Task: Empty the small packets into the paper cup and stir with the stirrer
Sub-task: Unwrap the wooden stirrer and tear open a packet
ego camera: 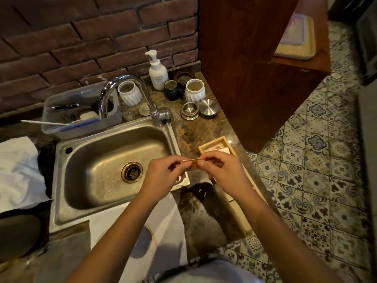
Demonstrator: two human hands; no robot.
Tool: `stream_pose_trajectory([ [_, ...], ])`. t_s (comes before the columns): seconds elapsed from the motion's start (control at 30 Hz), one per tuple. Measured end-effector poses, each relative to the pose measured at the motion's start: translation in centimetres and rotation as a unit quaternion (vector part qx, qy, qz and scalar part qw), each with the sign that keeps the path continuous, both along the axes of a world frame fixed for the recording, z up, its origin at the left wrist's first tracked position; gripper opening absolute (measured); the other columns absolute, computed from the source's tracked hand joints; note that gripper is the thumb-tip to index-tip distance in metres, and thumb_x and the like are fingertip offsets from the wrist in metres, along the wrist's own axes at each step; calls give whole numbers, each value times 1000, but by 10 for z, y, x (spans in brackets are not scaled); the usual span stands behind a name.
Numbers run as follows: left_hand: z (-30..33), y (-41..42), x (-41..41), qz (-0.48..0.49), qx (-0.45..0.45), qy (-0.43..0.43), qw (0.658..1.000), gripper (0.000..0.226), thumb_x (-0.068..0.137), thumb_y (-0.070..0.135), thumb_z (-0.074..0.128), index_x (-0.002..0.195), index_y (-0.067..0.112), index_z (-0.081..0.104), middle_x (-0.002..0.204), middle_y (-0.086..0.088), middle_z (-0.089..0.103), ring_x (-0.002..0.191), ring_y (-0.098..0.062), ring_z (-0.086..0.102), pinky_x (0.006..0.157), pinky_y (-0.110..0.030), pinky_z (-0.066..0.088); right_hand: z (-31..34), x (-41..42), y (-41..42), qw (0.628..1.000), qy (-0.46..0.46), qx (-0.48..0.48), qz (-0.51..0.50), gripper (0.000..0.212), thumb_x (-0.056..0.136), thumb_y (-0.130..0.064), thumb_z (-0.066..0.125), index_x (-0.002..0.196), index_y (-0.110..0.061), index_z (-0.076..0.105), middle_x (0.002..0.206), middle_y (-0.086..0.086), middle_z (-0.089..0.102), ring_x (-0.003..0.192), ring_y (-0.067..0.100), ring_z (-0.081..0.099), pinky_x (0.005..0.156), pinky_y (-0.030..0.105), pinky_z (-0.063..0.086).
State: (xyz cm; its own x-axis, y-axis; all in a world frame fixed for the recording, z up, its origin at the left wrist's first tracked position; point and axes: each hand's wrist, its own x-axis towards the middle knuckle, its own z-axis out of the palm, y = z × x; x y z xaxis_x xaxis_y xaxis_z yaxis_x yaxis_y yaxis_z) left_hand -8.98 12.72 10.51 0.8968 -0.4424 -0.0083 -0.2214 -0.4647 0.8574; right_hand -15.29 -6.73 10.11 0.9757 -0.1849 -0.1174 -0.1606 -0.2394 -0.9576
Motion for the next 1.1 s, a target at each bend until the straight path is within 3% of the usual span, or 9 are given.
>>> stream_pose_trajectory([
  [0.17,18,41,-33,15,-17,-21,1000,15,92,16,69,102,21,79,76,8,76,65,-9,70,61,-13,51,19,-28,40,999,3,54,3,8,91,-15,75,97,-20,79,79,-3,75,66,7,65,62,21,50],
  [0.3,26,74,-54,23,-26,-66,997,17,93,22,68,105,24,80,73,8,75,61,-16,67,61,-24,55,32,-48,66,997,-1,74,10,9,92,-11,74,98,-17,79,77,-3,75,60,5,63,54,12,45],
  [0.4,34,91,-68,18,-27,-120,992,19,92,23,68,109,23,78,73,8,75,61,-9,67,63,-28,56,42,-61,84,997,-4,77,9,10,93,-11,73,100,-16,78,80,2,76,62,8,66,53,12,46],
  [0.5,45,107,-81,-9,-12,-172,985,20,94,28,68,112,27,76,76,9,76,64,0,65,65,-25,56,49,-70,100,999,4,24,21,12,95,-17,71,104,-22,78,85,-2,78,72,9,71,61,19,54],
  [0.63,56,126,-96,-33,-50,-173,983,21,93,30,69,113,28,77,81,8,79,56,2,63,61,-26,57,57,-79,123,998,-17,-43,44,14,96,-19,70,106,-22,79,85,-7,77,76,12,72,69,27,59],
  [0.73,63,142,-101,-22,-44,-192,980,22,92,33,67,112,29,76,78,8,78,55,7,59,60,-23,55,67,-86,142,998,-36,-43,39,14,96,-18,69,106,-21,79,87,-7,78,78,13,72,70,30,60],
  [0.9,72,169,-103,20,-45,-227,973,19,91,29,68,106,22,78,76,12,75,55,1,62,60,-20,54,83,-103,165,998,-57,-16,28,16,92,-12,72,105,-20,79,89,-5,78,82,18,73,70,30,61],
  [1.0,79,178,-106,34,-70,-208,975,13,91,22,73,101,17,80,75,12,74,55,-2,63,62,-13,49,87,-112,177,998,-52,-22,9,18,90,-13,76,99,-28,79,88,-10,77,81,16,70,69,36,61],
  [1.1,88,182,-110,15,-99,-137,986,11,90,25,69,94,23,78,66,6,73,55,-7,65,63,-11,46,91,-118,185,998,-50,-35,-6,12,86,-26,73,96,-33,76,87,-10,73,79,17,67,70,45,59],
])
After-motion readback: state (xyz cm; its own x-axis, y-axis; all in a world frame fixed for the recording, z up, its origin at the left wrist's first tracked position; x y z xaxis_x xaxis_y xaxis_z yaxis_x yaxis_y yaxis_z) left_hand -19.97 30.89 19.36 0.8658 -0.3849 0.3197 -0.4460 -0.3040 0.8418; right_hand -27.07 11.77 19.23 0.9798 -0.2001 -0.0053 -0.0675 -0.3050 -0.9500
